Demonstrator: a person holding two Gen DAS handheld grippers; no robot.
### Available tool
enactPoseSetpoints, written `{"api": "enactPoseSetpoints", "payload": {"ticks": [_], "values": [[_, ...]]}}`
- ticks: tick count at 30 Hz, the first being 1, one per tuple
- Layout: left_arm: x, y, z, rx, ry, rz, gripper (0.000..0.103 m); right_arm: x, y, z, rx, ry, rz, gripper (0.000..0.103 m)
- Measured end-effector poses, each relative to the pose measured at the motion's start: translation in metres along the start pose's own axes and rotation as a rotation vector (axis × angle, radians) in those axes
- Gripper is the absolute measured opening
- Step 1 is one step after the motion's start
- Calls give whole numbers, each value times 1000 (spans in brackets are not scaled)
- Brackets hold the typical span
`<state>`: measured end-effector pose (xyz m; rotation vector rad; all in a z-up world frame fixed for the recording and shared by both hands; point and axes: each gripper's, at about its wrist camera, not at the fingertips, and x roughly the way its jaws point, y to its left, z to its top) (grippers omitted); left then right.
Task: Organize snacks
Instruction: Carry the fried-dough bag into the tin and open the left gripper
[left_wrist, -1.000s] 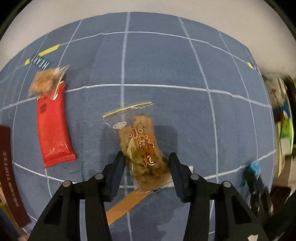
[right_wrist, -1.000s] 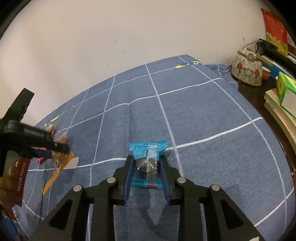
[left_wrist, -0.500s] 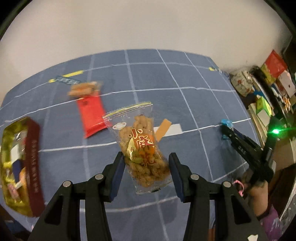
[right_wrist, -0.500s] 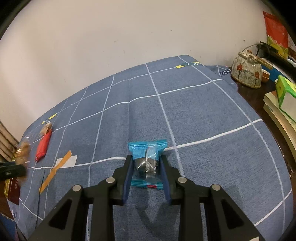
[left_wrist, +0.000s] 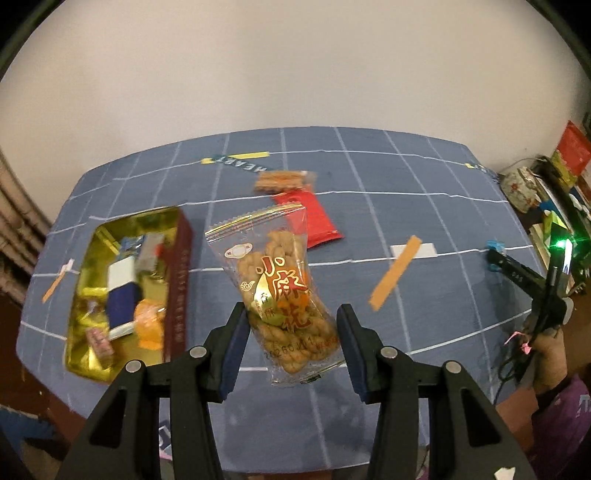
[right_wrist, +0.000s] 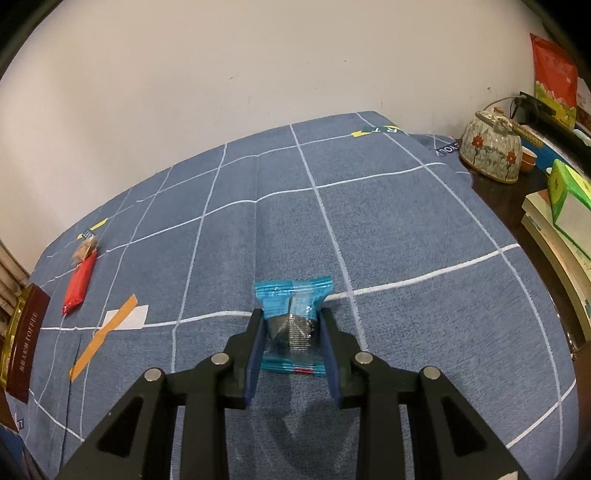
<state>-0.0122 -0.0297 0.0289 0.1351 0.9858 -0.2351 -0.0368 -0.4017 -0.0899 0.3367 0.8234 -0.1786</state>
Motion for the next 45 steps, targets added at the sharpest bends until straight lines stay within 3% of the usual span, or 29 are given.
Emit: {"api": "enactPoseSetpoints", "payload": {"ticks": [15, 29, 45], "values": [[-2, 62, -25, -85, 5, 77, 44, 0, 8, -1, -37, 5, -52, 28], [21, 140, -44, -192, 51, 169, 44, 0, 11, -1, -48, 8, -69, 28], [46, 181, -47, -214, 69, 196, 42, 0, 12, 0, -60, 11, -79, 29]]}}
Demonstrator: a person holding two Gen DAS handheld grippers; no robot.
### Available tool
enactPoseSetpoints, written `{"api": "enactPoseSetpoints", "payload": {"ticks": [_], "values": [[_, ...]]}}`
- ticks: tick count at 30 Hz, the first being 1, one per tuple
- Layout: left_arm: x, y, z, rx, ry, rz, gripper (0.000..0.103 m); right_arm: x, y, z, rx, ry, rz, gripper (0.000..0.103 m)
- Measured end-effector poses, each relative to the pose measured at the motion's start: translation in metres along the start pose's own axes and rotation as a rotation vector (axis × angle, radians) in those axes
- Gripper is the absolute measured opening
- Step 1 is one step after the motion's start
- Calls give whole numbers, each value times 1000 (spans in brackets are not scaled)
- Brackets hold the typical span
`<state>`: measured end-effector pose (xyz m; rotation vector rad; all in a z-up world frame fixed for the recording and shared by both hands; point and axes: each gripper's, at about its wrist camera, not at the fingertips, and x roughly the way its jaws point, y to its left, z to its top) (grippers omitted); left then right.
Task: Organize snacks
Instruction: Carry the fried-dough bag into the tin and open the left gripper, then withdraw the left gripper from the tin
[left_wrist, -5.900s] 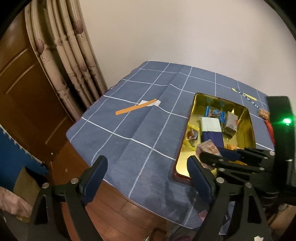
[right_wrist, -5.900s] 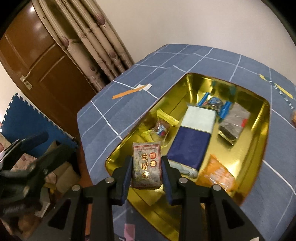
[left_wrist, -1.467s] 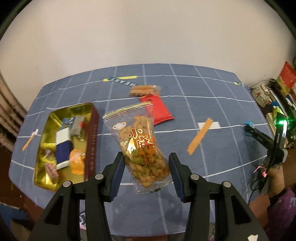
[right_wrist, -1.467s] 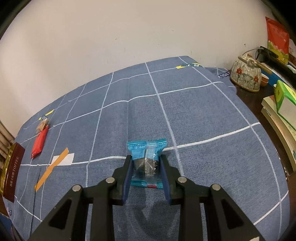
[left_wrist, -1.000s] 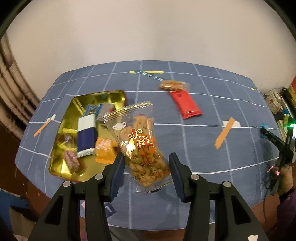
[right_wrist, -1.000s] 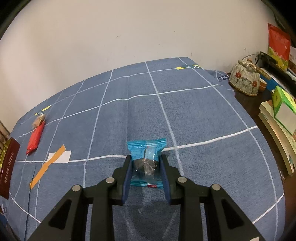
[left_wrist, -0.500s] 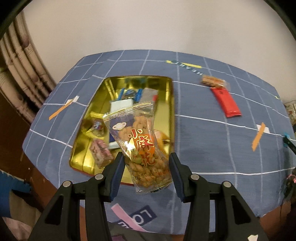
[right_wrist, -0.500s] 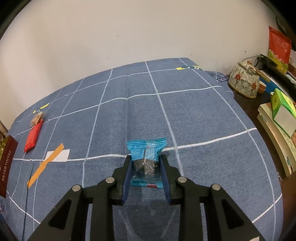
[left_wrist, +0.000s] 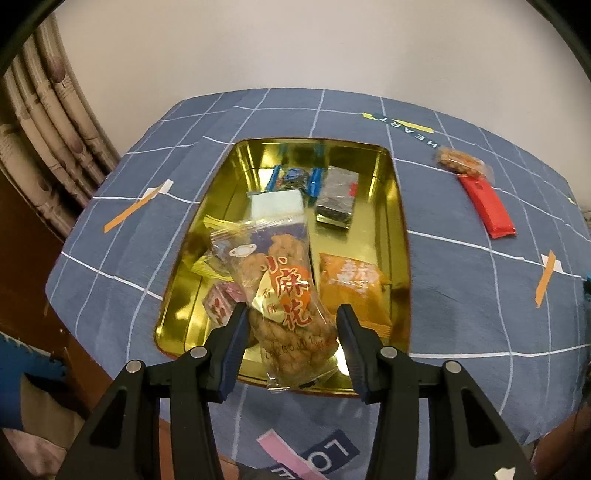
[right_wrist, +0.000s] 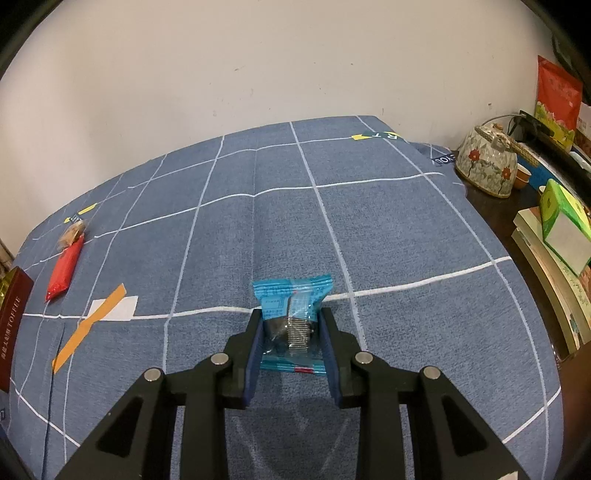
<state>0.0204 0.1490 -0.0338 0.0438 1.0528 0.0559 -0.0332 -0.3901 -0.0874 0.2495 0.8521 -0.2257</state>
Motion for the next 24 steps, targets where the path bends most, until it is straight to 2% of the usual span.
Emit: {"api": "enactPoseSetpoints", "payload": {"ticks": [5, 16, 24], "values": [[9, 13, 2, -18, 16, -19, 23, 0, 0, 0, -2, 0, -2, 29], [10, 28, 7, -56, 18, -36, 24, 0, 0, 0, -4, 1, -3, 29], [-2, 25, 5, -51, -1, 8, 30, 0, 1, 0, -15, 3, -14, 29]]}}
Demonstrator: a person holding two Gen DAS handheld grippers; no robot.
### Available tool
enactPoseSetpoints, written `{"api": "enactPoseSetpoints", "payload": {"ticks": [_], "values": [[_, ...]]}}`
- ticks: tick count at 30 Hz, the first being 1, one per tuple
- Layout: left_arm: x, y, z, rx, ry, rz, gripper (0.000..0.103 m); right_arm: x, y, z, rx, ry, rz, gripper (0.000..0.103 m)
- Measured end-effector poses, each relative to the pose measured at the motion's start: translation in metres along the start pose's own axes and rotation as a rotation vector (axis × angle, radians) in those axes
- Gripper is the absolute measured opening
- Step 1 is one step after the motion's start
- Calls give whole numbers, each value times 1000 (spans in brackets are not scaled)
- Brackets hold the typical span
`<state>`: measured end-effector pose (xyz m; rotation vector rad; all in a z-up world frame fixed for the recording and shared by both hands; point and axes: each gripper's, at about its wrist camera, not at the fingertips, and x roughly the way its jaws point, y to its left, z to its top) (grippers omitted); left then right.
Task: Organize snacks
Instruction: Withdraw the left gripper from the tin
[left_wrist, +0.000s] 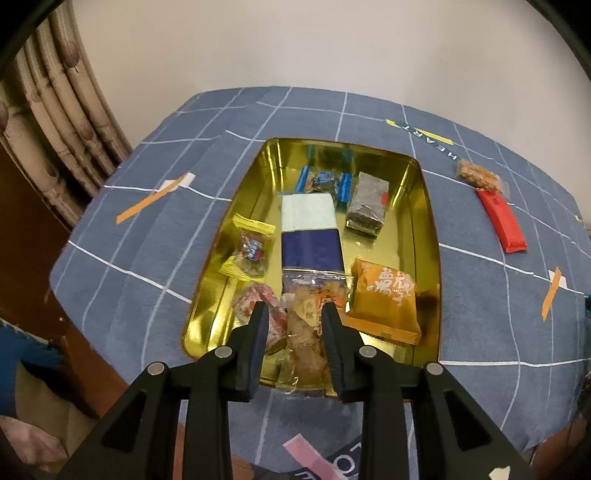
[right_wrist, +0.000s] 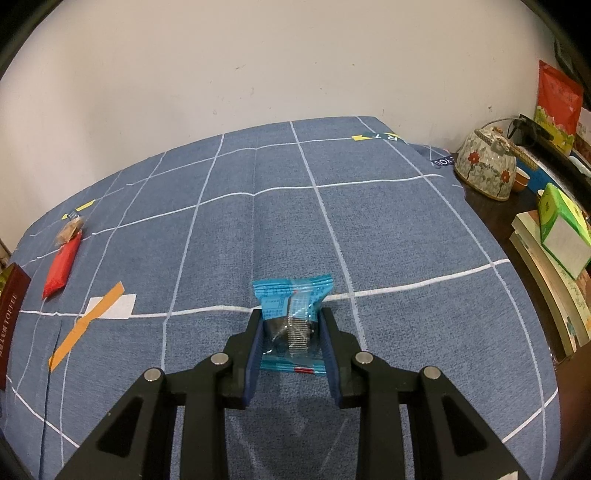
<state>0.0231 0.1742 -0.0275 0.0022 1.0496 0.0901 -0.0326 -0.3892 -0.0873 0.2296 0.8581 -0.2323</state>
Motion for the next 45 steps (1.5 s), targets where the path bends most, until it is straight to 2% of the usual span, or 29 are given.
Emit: {"api": "enactPoseSetpoints", "payload": {"ticks": [4, 7, 14, 23, 31, 40, 45], "values": [[-11, 3, -1, 6, -22, 20, 36, -1, 5, -1, -5, 7, -17, 29], [-18, 5, -2, 19, -36, 32, 36, -2, 10, -1, -1, 29, -7, 29], [-33, 15, -6, 28, -64, 53, 47, -5, 28, -6, 5, 57, 17, 29], [-39, 26, -8, 10, -72, 36, 48, -13, 66, -17, 3, 95, 90, 29], [-34, 35, -8, -8, -52, 19, 51, -20, 120, -26, -43, 129, 167, 29], [-30, 40, -9, -13, -36, 15, 51, -39, 185, -22, -123, 126, 262, 29], [-32, 43, -9, -18, -52, 30, 62, -49, 224, -17, -177, 121, 317, 29]]}}
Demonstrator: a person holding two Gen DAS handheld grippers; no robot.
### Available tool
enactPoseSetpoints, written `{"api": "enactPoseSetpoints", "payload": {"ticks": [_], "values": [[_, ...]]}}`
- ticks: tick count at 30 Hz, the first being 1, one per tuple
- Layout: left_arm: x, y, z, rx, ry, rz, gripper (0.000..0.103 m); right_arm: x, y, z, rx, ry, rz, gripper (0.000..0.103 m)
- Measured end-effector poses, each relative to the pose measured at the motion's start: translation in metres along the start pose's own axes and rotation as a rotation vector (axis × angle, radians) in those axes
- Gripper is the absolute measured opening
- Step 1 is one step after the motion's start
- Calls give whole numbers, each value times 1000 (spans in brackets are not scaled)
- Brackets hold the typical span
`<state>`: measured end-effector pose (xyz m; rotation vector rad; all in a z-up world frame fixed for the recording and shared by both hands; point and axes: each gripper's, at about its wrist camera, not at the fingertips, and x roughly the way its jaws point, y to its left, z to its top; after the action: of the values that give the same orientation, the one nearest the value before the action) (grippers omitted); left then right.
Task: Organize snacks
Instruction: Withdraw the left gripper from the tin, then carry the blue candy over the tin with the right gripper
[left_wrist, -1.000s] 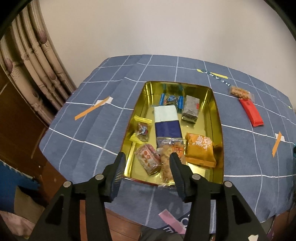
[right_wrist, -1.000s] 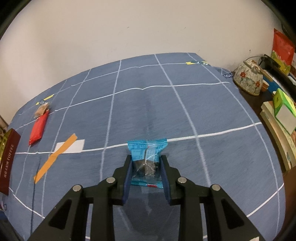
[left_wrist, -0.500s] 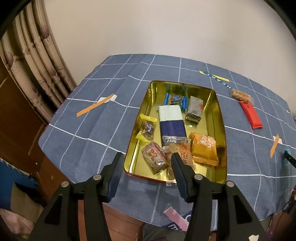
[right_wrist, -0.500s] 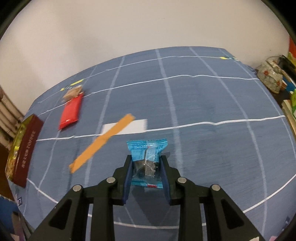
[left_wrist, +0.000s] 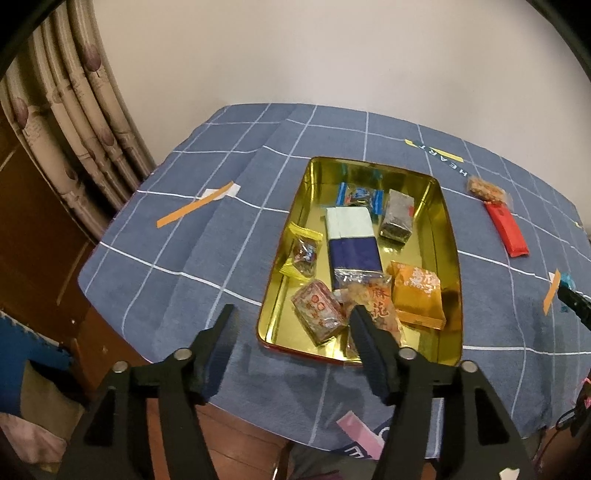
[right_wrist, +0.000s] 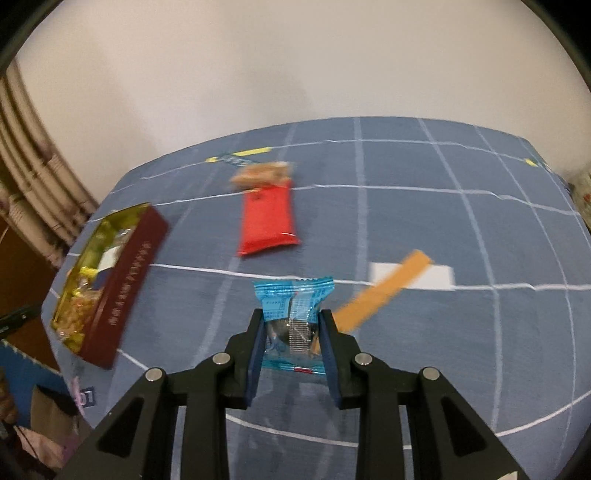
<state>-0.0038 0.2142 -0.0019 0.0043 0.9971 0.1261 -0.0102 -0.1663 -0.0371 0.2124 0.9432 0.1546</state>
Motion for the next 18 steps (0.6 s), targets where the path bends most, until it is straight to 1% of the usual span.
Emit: {"api": "enactPoseSetpoints", "payload": {"ticks": [6, 13, 18], "values": [[-2, 5, 2, -5, -9, 13, 63, 2, 49, 10, -76, -1, 61, 29], [0, 8, 3, -10, 0, 19, 63, -2, 87, 17, -138, -5, 109, 29], [2, 15, 5, -38, 4, 33, 63, 0, 116, 24, -178, -3, 146, 29]]}}
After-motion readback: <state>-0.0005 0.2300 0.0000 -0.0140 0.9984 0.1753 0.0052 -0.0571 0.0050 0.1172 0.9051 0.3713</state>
